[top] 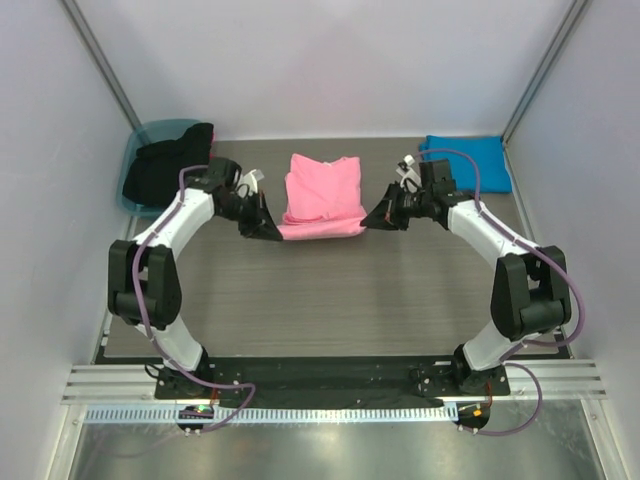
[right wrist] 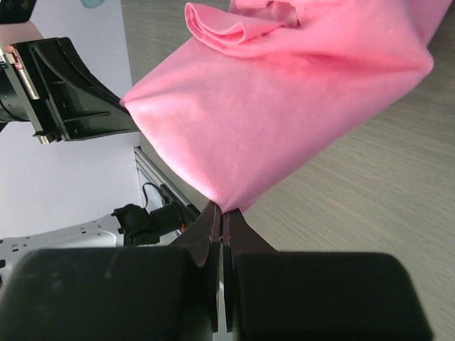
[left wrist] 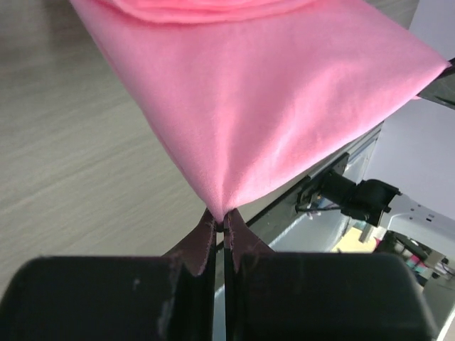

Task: Fold and stack the t-shirts
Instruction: Fold the tshirt

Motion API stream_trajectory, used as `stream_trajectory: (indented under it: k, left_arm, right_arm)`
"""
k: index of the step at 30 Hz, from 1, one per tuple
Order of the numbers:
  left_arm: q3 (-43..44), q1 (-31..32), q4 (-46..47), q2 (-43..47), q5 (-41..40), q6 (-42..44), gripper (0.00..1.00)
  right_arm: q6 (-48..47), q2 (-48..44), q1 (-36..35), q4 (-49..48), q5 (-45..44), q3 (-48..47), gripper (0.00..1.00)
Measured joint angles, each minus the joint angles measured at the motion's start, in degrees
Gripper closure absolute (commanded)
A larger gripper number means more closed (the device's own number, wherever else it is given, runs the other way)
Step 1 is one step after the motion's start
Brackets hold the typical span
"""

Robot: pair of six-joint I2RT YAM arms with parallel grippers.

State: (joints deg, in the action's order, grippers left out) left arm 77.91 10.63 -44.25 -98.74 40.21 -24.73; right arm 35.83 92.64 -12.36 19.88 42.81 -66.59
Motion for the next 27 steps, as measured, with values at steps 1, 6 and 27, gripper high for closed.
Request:
stream_trajectory:
  k: [1,6,27]
  left_arm:
    - [-1.53,0.04,0.11,0.57,0.04,-0.24,1.0]
    - [-10.08,0.46,1.14,4.15,0.2,-1.81,1.0]
    - [37.57,0.48,1.57,-23.17,-6.36,4.46,0.83]
  right_arm:
    - [0.0,-0.57,0.0,0.04,0.04,0.96,0.99]
    - [-0.02,-1.66,-0.22,0.79,0.42,6.36,0.99]
    - [0.57,26.97,5.38,-5.53,2.14,-30.03,0.71]
